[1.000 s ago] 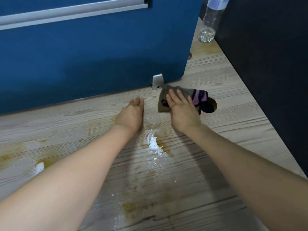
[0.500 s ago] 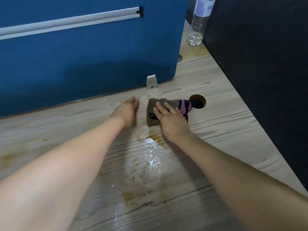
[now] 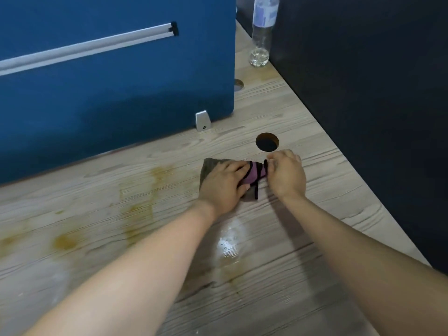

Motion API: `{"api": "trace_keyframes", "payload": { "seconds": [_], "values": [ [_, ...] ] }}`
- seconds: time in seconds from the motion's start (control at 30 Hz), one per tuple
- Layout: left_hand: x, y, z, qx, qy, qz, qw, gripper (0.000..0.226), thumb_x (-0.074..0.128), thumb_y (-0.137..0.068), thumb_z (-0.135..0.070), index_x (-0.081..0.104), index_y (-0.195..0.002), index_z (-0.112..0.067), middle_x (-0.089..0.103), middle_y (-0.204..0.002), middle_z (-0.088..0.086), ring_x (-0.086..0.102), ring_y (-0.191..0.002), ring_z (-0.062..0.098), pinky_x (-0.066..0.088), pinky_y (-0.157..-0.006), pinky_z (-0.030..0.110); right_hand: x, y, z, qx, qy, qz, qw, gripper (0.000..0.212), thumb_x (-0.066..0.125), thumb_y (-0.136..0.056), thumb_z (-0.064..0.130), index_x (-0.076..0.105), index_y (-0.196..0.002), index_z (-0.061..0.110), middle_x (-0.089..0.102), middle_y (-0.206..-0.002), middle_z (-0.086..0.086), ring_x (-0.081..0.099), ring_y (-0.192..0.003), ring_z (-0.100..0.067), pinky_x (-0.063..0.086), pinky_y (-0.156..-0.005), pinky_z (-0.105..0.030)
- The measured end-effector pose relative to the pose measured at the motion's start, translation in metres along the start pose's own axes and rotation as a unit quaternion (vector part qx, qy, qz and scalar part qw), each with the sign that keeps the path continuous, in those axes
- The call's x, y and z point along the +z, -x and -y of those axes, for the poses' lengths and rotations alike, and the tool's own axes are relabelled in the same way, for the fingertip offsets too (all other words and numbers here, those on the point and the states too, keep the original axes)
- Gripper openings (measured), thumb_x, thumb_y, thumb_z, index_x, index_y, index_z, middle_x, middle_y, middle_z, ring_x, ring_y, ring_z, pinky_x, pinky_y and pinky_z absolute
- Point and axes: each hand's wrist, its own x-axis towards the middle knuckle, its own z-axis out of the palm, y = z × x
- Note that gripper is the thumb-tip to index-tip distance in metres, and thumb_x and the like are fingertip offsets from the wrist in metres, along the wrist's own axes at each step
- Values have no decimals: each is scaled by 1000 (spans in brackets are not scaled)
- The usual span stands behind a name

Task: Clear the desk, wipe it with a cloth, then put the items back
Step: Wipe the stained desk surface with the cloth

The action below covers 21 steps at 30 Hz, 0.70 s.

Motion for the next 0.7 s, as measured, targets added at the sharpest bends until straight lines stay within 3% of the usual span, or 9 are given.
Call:
{"api": "trace_keyframes", "payload": {
  "seconds": [0.1,0.3,0.43,0.53,0.7],
  "values": [
    [-2,-5,22,61,-110,44,991,56,31,-98,-48,17,-150,-31,19,-155,-13,13,-143,15,2,-116,32,14,-9,-11,-20,8,-34,999,36,44,-95,10,51,-131,13,52,-126,-8,43,-115,-25,40,-93,-37],
    [8,-11,35,90,-115,80,986,52,17,-100,-46,-9,-146,-41,-2,-157,-14,-6,-145,11,-6,-115,28,46,-15,-14,-55,52,-47,996,43,36,-100,15,37,-144,15,46,-141,-4,38,-129,-22,32,-104,-35],
    [4,-28,54,-25,-72,50,996,50,16,-101,-44,-3,-147,-41,0,-158,-14,-6,-145,11,-4,-115,30,49,-16,-13,-46,84,-43,994,45,28,-102,28,37,-144,15,39,-148,-2,34,-133,-21,29,-108,-36],
    [0,-42,72,-119,-80,31,989,51,16,-102,-42,-2,-149,-37,1,-158,-10,-5,-146,14,-2,-116,31,50,-15,-11,-54,102,-54,992,57,14,-98,38,41,-142,12,42,-146,-3,37,-131,-22,30,-108,-36],
    [9,-34,40,-171,-65,-8,983,51,13,-102,-37,-3,-150,-29,-3,-159,-6,-11,-145,16,-9,-115,31,57,-16,-12,-50,106,-49,992,57,16,-97,37,43,-140,11,45,-144,-4,38,-131,-23,32,-108,-38]
  ]
}}
